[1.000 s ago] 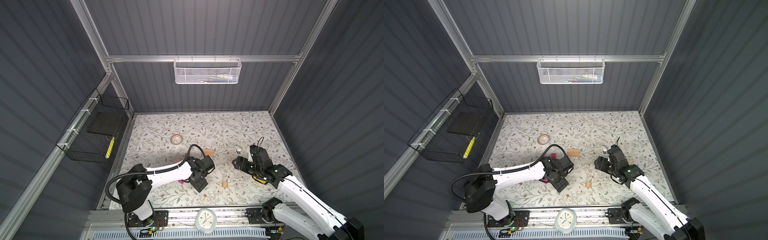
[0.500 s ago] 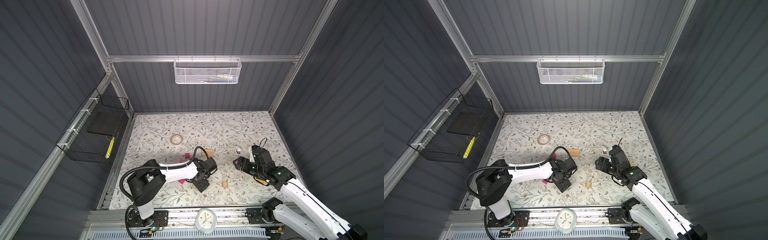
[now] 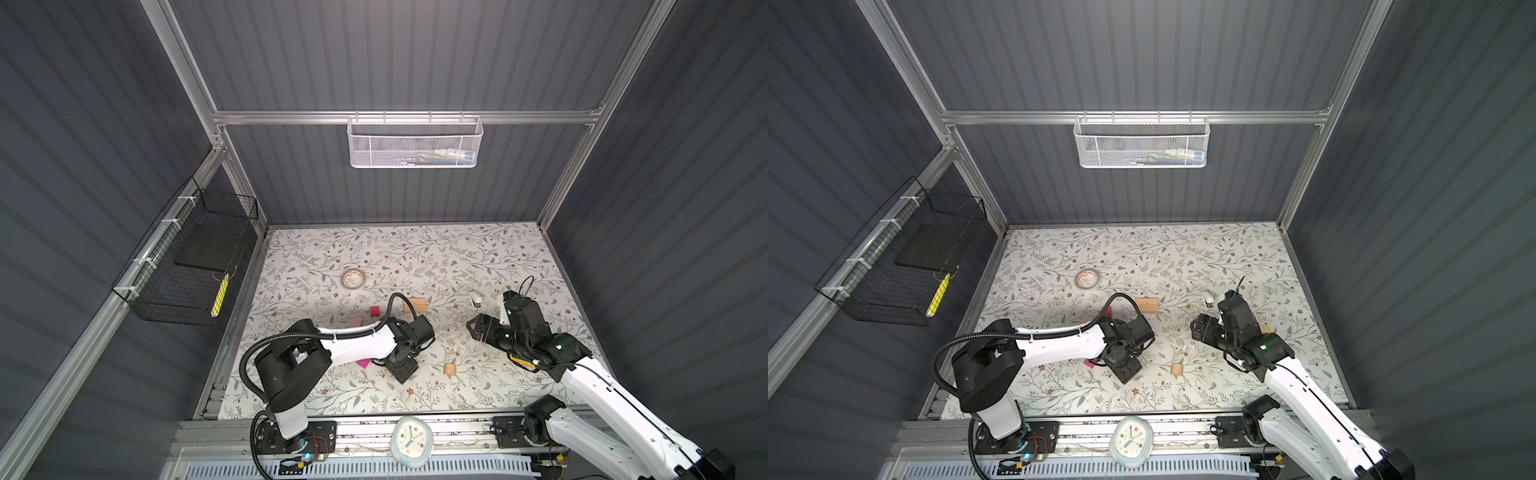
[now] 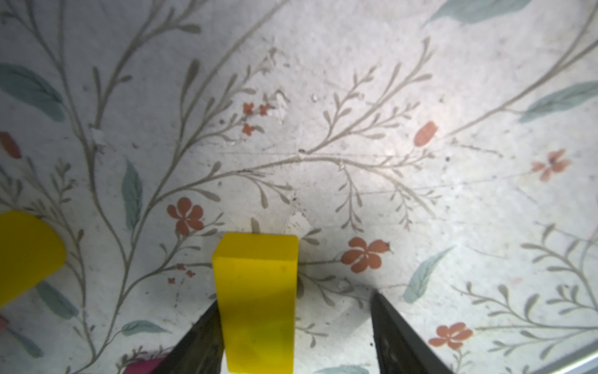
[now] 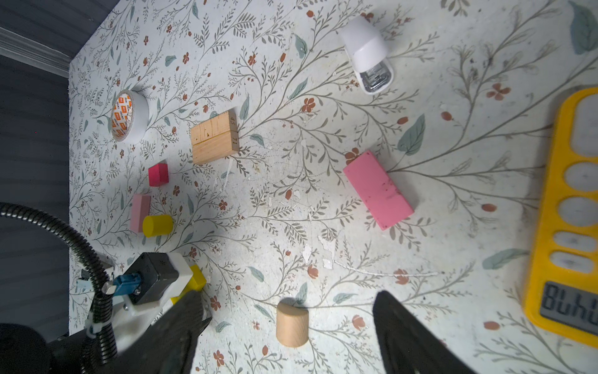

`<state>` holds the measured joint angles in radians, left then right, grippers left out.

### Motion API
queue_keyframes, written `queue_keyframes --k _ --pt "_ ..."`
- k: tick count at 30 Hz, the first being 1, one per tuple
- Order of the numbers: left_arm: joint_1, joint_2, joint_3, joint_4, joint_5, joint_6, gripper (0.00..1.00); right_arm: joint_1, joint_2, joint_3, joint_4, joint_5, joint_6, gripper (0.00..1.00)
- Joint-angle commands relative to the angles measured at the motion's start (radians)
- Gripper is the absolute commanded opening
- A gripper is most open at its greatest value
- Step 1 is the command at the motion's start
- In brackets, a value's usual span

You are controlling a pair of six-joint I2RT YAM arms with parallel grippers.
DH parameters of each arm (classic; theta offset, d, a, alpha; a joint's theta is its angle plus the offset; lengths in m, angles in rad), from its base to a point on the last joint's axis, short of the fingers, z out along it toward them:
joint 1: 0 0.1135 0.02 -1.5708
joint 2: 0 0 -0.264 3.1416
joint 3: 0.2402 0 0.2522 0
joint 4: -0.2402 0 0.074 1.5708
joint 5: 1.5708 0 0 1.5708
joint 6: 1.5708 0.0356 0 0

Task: Build the wood block tower
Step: 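Close the left gripper on the yellow rectangular block, then lift the yellow block with the left gripper and carry it over the wooden stack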

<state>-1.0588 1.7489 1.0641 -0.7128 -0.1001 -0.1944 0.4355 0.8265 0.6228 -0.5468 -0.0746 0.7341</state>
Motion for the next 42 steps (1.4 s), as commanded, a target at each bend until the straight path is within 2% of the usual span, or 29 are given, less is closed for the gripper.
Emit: queue_keyframes --k 1,29,36,42 --pt "0.006 -0.032 -0.011 -0.042 0.004 -0.042 0.67 0.003 -0.004 0.012 0.003 0.007 0.011 0.84" --pt "0.006 -0.033 -0.028 -0.025 -0.026 -0.127 0.46 0.002 0.007 0.01 0.021 -0.01 0.013 0.77" --pt "0.006 -0.027 -0.029 -0.022 -0.034 -0.14 0.37 0.002 0.001 0.01 0.018 -0.006 0.011 0.76" --pt "0.008 -0.028 -0.009 -0.034 -0.045 -0.158 0.23 0.002 -0.002 0.006 0.016 -0.006 0.013 0.78"
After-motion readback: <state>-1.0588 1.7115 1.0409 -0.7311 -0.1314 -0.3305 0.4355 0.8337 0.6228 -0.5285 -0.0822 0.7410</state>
